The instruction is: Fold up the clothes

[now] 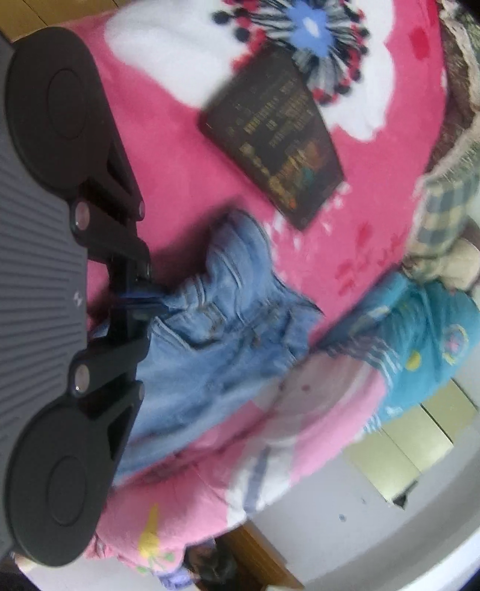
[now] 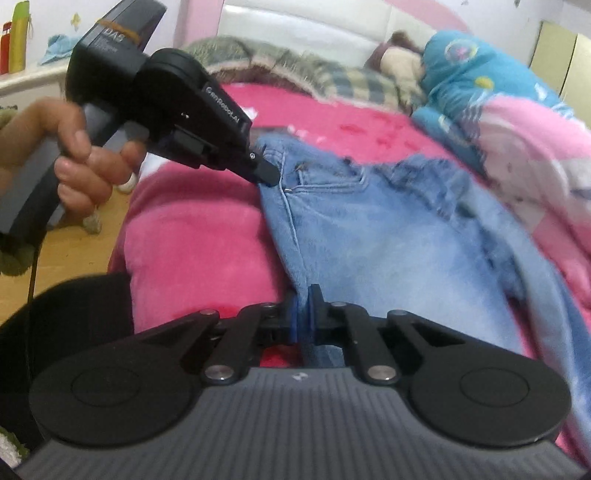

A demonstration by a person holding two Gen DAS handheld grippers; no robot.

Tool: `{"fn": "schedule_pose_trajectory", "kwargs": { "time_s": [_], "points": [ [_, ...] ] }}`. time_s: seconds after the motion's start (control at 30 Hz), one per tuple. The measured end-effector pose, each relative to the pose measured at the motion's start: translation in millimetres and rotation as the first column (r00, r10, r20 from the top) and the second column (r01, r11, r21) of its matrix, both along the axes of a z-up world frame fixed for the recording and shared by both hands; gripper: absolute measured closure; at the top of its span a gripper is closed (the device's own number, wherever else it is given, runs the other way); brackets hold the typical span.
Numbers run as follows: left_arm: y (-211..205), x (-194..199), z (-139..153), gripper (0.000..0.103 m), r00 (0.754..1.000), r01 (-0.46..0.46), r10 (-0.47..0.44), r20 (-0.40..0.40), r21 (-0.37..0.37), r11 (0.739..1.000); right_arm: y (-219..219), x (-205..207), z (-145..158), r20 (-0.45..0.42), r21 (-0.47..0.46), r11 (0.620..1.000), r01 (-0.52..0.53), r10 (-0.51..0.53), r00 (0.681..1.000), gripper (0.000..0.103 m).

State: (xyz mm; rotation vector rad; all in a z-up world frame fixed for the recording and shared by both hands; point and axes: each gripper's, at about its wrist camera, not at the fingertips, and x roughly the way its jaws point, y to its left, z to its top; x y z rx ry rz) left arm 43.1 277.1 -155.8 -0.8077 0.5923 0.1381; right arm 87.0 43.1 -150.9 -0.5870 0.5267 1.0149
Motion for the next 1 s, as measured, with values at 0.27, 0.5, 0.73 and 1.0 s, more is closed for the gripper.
{"fn": "schedule_pose_trajectory", "kwargs": {
  "time_s": [0.27,0.5,0.73,1.0],
  "points": [
    [-2,-13,5,0.085,1.000,0.006,-0.006,-0.001,0.053,0.999,-18,0,29,-0.066,0.090,0.996,-0.006,0.012,0.998,0.086],
    [-23,-10,29,0.063,0.998,0.032,-0.040,0.038,0.191,0.981,-36,34,48,-0.179,0.248,0.954,0.169,-0.127,0.976,0.079],
    [-37,25,25,0.058,0.998,0.057,-0.053,-0.021,0.237,0.970,-26,32,14,-0.267,0.195,0.966,0.168,-0.113,0.957,0.079],
    [-67,53,65,0.047,0.992,0.094,-0.116,0.052,0.315,0.944,-167,48,55,-0.348,0.366,0.804,0.468,-0.348,0.871,0.062]
  ]
}}
